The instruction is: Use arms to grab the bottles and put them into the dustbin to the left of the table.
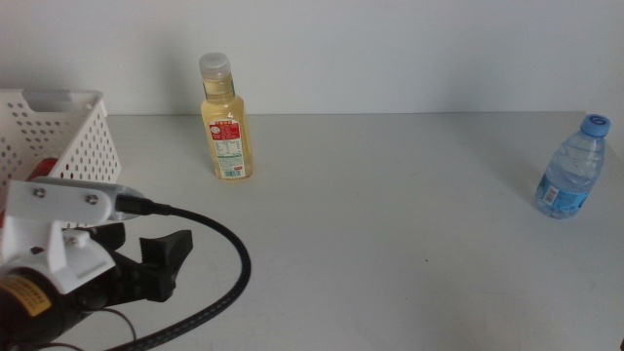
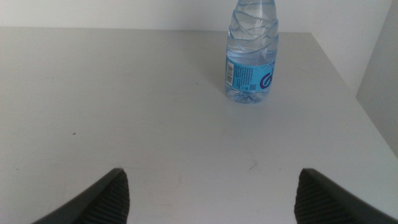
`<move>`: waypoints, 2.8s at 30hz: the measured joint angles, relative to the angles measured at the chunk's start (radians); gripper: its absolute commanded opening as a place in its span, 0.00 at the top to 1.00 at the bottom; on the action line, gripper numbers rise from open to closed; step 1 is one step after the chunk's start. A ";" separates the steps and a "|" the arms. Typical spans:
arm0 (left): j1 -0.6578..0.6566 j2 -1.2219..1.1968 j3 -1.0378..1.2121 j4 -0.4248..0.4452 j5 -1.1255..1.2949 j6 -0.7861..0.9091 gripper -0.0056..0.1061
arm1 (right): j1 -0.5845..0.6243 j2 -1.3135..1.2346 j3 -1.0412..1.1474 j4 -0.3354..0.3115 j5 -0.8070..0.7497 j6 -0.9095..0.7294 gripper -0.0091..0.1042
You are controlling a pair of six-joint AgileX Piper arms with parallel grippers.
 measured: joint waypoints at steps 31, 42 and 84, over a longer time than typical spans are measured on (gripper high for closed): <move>-0.059 0.831 -0.039 -0.107 -1.049 -0.001 0.11 | 0.000 0.000 0.000 0.000 0.000 0.000 0.31; -0.037 0.866 -0.219 -0.130 -1.001 0.090 0.11 | 0.000 0.000 0.000 0.000 0.000 0.000 0.31; 0.082 1.264 -0.794 0.004 -0.801 0.101 0.21 | 0.000 0.000 0.000 0.000 0.000 0.000 0.31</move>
